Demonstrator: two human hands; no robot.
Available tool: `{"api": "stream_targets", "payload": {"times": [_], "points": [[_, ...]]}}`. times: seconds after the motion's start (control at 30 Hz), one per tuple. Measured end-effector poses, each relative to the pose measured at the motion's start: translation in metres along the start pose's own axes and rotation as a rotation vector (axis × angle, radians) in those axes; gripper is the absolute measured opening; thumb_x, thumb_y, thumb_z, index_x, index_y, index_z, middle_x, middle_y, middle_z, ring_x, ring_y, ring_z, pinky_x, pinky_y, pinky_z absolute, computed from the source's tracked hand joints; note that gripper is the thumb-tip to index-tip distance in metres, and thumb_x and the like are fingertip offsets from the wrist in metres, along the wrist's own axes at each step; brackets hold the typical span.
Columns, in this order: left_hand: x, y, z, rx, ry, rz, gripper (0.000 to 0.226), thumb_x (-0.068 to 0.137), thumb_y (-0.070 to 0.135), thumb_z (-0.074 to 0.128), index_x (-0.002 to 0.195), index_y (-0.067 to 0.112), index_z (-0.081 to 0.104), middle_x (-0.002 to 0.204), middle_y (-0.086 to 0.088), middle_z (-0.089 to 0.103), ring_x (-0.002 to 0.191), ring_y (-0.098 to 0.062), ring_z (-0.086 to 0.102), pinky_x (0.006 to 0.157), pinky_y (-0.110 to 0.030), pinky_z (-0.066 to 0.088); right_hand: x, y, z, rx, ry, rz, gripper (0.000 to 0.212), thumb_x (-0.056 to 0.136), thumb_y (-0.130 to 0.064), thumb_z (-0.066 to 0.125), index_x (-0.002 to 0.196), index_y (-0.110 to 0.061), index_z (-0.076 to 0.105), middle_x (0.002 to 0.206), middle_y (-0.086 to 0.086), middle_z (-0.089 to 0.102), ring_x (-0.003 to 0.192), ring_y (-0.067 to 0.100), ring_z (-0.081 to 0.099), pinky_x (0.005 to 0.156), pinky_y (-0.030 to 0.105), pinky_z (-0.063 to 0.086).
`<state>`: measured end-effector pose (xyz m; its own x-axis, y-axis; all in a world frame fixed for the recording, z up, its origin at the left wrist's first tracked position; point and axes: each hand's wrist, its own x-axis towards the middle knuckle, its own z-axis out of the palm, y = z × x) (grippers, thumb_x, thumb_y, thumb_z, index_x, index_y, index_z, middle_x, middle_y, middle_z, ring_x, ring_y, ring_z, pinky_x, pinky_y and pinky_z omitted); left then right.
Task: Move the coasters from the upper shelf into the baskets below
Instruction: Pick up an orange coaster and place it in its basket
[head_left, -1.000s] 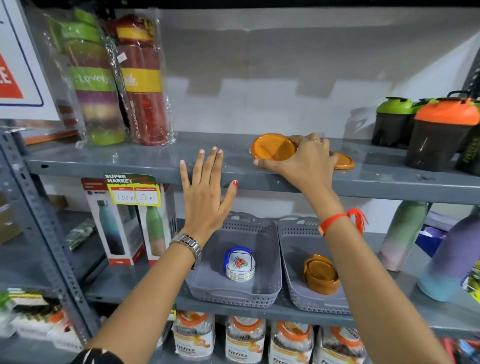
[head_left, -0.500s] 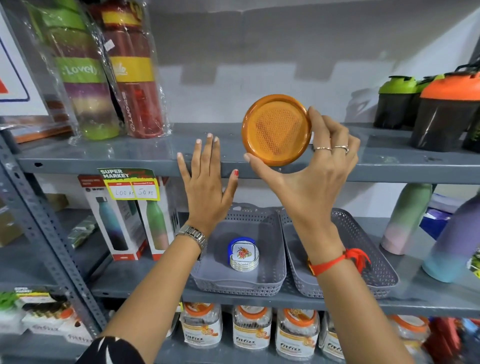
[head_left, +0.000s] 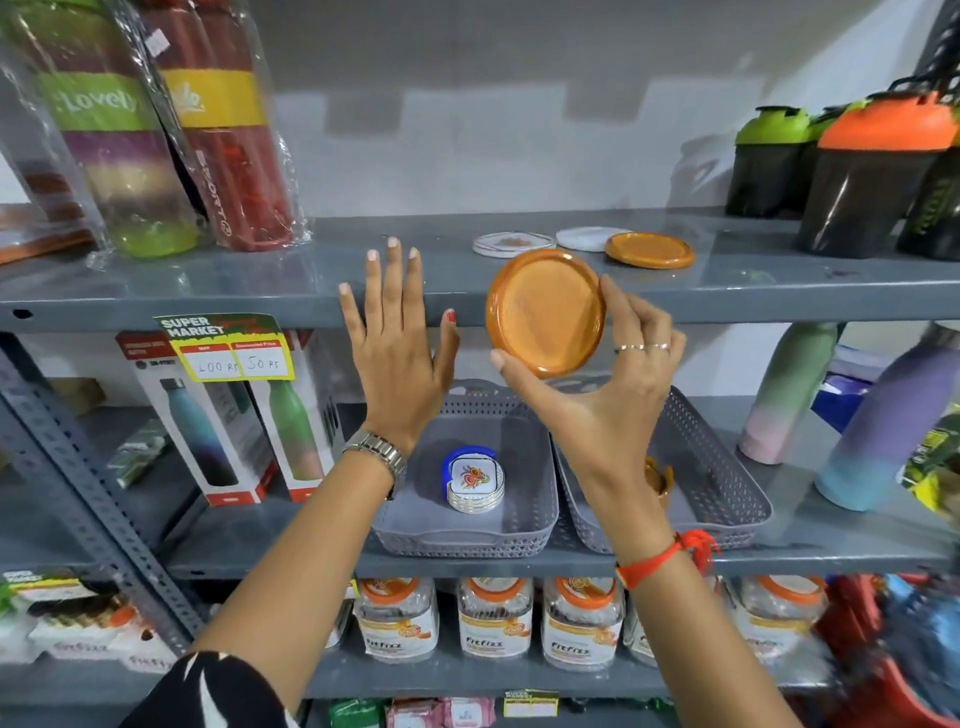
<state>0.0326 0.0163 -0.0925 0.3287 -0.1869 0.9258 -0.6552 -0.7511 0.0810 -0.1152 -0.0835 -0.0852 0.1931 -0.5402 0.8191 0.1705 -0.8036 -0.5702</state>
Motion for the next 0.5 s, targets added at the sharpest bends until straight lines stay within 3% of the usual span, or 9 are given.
{"api": "stream_targets", "payload": {"times": [0.07,0.13,0.2,0.3,0.37,0.5], "points": [[-0.001,0.000,0.001,0.026,0.018,0.004,0.060,0.099,0.041,0.024,0.147,0.005,0.025,0.154,-0.015,0.023,0.143,-0.030,0.016,0.116,-0.041,-0.008,-0.018,0.020,-0.002,0.032,-0.036,0.056,0.093,0.056,-0.066,0.074,0.128,-0.011,0.056,0.116,0.006,0.050,0.108,0.009,0.038,0.096,0.016,0.035],[-0.003,0.001,0.003,0.024,0.043,0.022,0.056,0.100,0.036,0.028,0.147,0.005,0.026,0.153,-0.015,0.025,0.143,-0.031,0.018,0.116,-0.041,-0.010,-0.036,0.042,-0.002,0.020,-0.069,0.146,0.093,0.054,-0.067,0.074,0.129,-0.015,0.055,0.115,-0.003,0.043,0.108,0.005,0.034,0.093,0.009,0.030],[-0.005,0.004,0.005,0.015,0.067,0.064,0.054,0.099,0.032,0.032,0.146,0.005,0.027,0.152,-0.015,0.027,0.142,-0.032,0.020,0.116,-0.042,-0.010,-0.049,0.066,0.000,-0.020,-0.098,0.281,0.093,0.051,-0.068,0.075,0.129,-0.020,0.054,0.116,-0.005,0.043,0.108,0.005,0.033,0.095,0.021,0.036],[-0.007,0.007,0.010,0.013,0.098,0.125,0.052,0.099,0.029,0.035,0.145,0.005,0.029,0.151,-0.015,0.031,0.140,-0.033,0.022,0.116,-0.042,-0.009,-0.059,0.103,0.002,-0.164,-0.185,0.521,0.095,0.049,-0.072,0.072,0.127,-0.021,0.056,0.121,0.002,0.049,0.114,0.018,0.039,0.096,0.043,0.045],[-0.008,0.009,0.014,0.005,0.114,0.146,0.052,0.099,0.029,0.034,0.145,0.004,0.030,0.150,-0.016,0.033,0.140,-0.033,0.022,0.116,-0.043,-0.008,-0.057,0.129,0.000,-0.303,-0.259,0.650,0.098,0.047,-0.079,0.065,0.125,-0.020,0.058,0.120,0.006,0.053,0.116,0.027,0.042,0.095,0.048,0.045],[-0.006,0.013,0.024,-0.001,0.135,0.167,0.053,0.099,0.034,0.030,0.144,0.006,0.031,0.149,-0.015,0.035,0.139,-0.031,0.022,0.116,-0.043,-0.006,-0.042,0.177,-0.003,-0.591,-0.393,0.728,0.098,0.048,-0.082,0.062,0.115,-0.011,0.062,0.126,0.017,0.054,0.122,0.038,0.041,0.099,0.057,0.035]]}}
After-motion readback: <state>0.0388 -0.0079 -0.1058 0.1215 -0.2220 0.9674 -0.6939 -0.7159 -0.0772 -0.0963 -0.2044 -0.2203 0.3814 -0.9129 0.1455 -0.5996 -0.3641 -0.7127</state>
